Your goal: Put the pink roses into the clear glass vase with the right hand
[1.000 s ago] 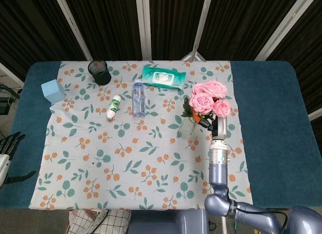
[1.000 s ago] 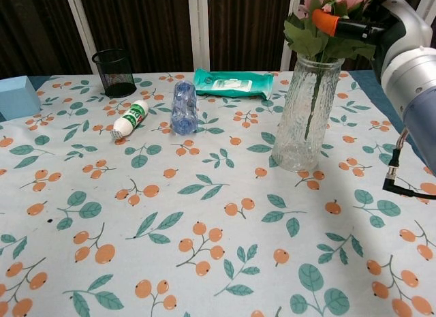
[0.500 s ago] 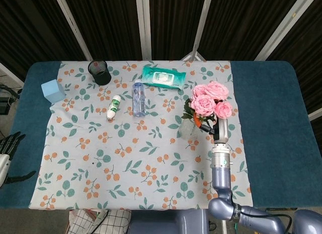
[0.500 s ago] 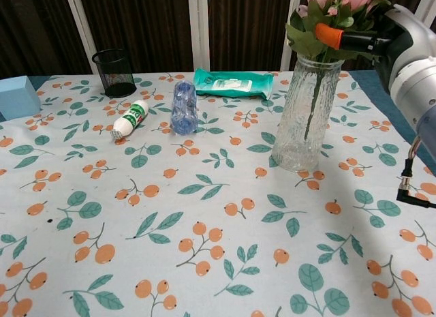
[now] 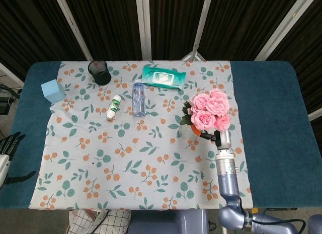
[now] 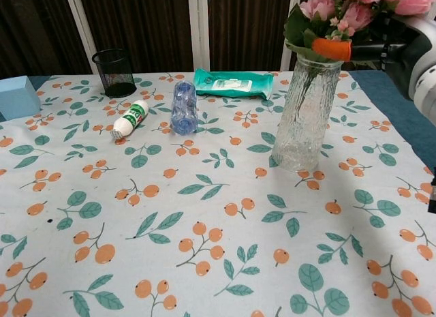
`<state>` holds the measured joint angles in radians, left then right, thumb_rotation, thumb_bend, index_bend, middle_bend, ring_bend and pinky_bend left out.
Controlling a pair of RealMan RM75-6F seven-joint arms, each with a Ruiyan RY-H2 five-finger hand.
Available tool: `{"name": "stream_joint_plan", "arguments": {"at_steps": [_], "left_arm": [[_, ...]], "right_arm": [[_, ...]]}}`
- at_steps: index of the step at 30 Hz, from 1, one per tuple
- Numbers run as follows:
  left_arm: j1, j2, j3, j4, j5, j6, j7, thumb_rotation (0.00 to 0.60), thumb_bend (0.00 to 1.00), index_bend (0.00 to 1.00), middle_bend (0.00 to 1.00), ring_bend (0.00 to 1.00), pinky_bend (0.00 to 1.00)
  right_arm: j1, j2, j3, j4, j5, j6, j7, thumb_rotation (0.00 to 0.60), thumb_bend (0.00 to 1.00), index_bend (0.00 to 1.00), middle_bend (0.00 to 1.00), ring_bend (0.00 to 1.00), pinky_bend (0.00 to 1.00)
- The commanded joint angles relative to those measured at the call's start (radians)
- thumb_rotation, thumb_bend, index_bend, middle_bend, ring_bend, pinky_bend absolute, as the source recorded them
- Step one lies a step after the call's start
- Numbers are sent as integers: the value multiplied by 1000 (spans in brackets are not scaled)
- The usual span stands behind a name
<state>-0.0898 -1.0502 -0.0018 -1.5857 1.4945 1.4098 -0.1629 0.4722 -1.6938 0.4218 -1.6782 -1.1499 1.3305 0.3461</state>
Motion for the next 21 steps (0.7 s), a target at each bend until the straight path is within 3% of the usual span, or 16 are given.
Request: {"name": "stream_joint_plan", "arguments": {"at_steps": [1,21], "left_arm": [[0,0,1,-1,2,0,0,600,0,0,0,0,0],[3,0,3,-3,2,5,7,600,0,0,0,0,0]], "right_arm": [[-26,34,-33,-36,-20,-4,-17,600,250,0,0,0,0],[-118,284,-173,-146,-77,-67,-130,600,248,0,0,0,0]]}}
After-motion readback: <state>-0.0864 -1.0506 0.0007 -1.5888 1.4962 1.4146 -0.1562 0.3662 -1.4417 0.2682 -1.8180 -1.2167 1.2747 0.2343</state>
